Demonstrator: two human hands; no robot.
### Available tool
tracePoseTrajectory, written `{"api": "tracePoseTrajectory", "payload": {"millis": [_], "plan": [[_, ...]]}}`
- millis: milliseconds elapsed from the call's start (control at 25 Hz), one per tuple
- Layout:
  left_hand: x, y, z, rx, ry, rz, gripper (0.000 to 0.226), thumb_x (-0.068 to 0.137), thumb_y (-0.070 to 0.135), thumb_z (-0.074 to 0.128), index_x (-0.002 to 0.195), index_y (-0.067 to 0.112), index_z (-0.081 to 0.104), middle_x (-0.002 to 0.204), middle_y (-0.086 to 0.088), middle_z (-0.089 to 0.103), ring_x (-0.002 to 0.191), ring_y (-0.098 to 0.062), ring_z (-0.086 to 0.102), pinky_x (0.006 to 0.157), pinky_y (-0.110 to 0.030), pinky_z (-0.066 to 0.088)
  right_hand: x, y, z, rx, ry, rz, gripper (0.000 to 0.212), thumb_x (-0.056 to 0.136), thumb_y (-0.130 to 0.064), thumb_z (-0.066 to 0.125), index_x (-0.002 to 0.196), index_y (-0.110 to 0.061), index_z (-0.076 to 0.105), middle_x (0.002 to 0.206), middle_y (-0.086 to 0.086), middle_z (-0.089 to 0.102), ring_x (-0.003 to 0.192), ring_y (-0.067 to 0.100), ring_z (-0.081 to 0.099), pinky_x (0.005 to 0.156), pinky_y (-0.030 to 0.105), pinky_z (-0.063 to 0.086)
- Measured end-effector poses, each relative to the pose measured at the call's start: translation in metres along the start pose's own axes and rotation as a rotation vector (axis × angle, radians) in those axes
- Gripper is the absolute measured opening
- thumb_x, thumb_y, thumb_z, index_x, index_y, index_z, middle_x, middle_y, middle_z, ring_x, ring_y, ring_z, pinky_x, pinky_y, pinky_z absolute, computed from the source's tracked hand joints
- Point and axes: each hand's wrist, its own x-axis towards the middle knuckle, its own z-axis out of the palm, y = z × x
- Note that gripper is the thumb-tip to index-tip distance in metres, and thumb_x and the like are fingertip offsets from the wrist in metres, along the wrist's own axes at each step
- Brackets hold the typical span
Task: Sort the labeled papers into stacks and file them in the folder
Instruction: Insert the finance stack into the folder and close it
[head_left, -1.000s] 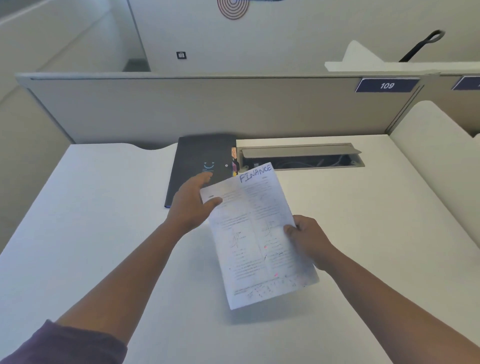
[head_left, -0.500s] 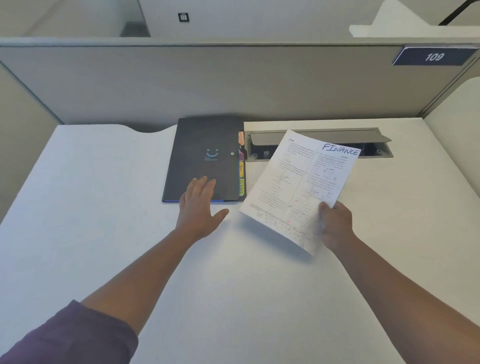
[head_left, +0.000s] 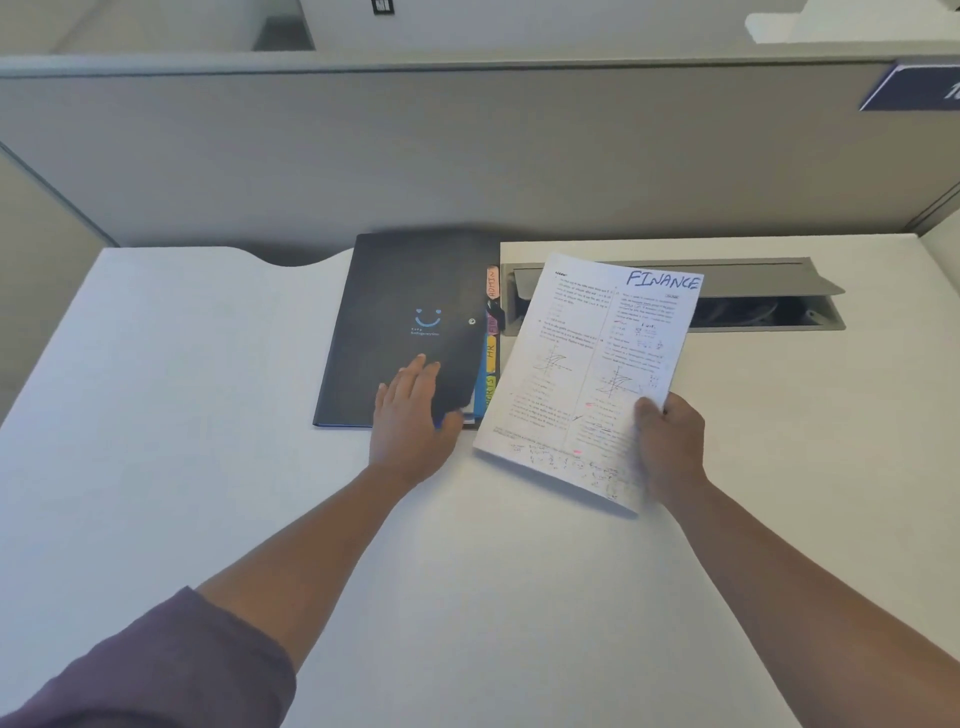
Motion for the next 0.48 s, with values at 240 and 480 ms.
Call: {"api": "tracePoseTrajectory", "payload": {"millis": [240, 480], "plan": [[0.000, 0.009, 0.015, -0.203, 0.113, -0.155, 0.049, 0.102, 0.016, 0.056, 0.150, 0.006, 0.052, 0.161, -0.012, 0.046, 0.155, -0.031, 0.032, 0.129, -0.046, 0.014, 0.002, 0.013, -0.002, 0.038, -0.005, -0.031, 0.018, 0.103, -0.017, 0.055, 0.092, -0.018, 0.069, 0.095, -0.007, 0.075, 0.082, 0.016, 0.068, 0.074, 0.030, 0.057], [-0.004, 0.002, 0.016, -0.750, 0.350, -0.426, 0.055, 0.101, 0.059, 0.040, 0.095, 0.012, 0.069, 0.091, 0.000, 0.072, 0.097, -0.026, 0.067, 0.081, -0.038, 0.051, 0.002, 0.019, -0.003, 0.055, -0.003, -0.050, 0.017, 0.104, -0.017, 0.056, 0.096, -0.020, 0.071, 0.100, -0.005, 0.076, 0.088, 0.019, 0.070, 0.081, 0.033, 0.058]]}}
